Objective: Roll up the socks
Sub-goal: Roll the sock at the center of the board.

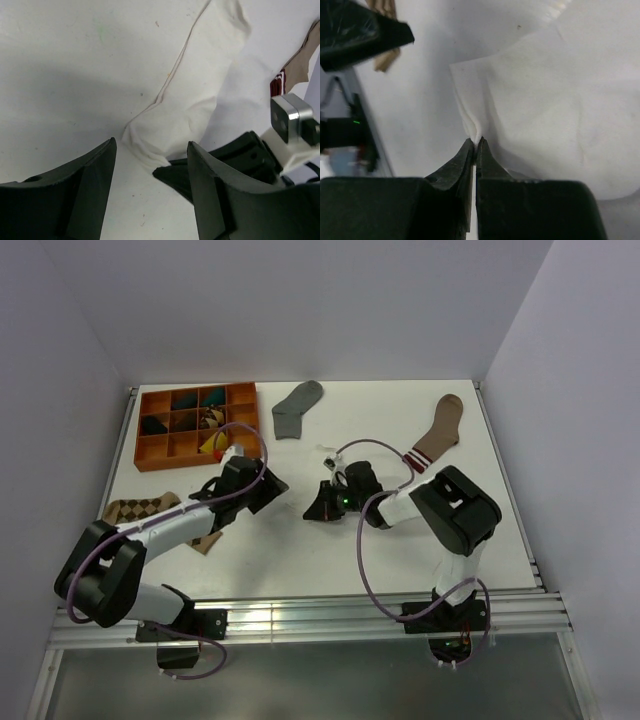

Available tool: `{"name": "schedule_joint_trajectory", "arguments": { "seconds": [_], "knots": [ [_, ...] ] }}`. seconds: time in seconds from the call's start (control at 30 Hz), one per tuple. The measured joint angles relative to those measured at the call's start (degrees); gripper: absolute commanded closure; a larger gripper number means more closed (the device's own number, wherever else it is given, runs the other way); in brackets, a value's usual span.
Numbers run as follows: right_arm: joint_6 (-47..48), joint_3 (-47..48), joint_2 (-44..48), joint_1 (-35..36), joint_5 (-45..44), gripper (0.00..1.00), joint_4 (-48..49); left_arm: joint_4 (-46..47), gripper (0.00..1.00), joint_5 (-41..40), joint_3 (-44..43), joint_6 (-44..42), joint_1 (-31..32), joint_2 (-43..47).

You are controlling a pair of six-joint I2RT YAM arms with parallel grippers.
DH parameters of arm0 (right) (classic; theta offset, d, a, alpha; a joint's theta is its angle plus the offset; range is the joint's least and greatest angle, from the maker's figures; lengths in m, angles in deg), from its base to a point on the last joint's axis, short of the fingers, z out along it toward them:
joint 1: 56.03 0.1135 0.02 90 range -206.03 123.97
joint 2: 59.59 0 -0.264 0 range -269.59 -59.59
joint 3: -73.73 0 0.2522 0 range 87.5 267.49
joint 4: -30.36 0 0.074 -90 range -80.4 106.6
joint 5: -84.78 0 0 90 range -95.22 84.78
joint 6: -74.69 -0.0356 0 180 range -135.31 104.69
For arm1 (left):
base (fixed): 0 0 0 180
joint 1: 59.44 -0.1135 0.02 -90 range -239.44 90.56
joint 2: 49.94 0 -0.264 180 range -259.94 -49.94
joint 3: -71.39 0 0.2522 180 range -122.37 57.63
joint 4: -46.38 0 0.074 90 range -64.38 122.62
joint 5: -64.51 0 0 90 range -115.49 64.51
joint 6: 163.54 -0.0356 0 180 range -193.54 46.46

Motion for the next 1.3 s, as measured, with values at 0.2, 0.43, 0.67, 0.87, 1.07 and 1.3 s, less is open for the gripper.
{"name": "schedule_joint_trajectory", "arguments": {
  "seconds": [0.2,0.43,0.67,0.87,1.07,1.3],
  "knots": [
    [-15.45,-2.32,-5.33,-5.64,7.8,1.0,9.14,4.28,0.41,0.33,6.8,2.1,0.46,2.21],
    [-31.54,-4.07,-12.79,-7.85,12.74,1.0,21.97,7.21,0.45,0.26,9.2,3.98,3.56,1.92],
    [-33.38,-2.97,-13.35,-8.07,13.81,1.0,20.31,10.62,0.51,0.26,9.2,4.37,4.52,-1.42],
    [-32.02,-1.01,-13.22,-8.17,14.64,1.0,16.17,13.55,0.77,0.11,9.2,4.46,4.59,-3.61],
    [-31.21,-0.15,-13.11,-8.17,15.02,1.0,14.12,13.99,0.86,-0.74,9.05,4.42,4.59,-5.07],
    [-29.66,0.81,-12.55,-8.17,15.17,1.0,11.37,15.04,0.85,-1.16,8.15,4.13,4.59,-6.73]
  ]
}}
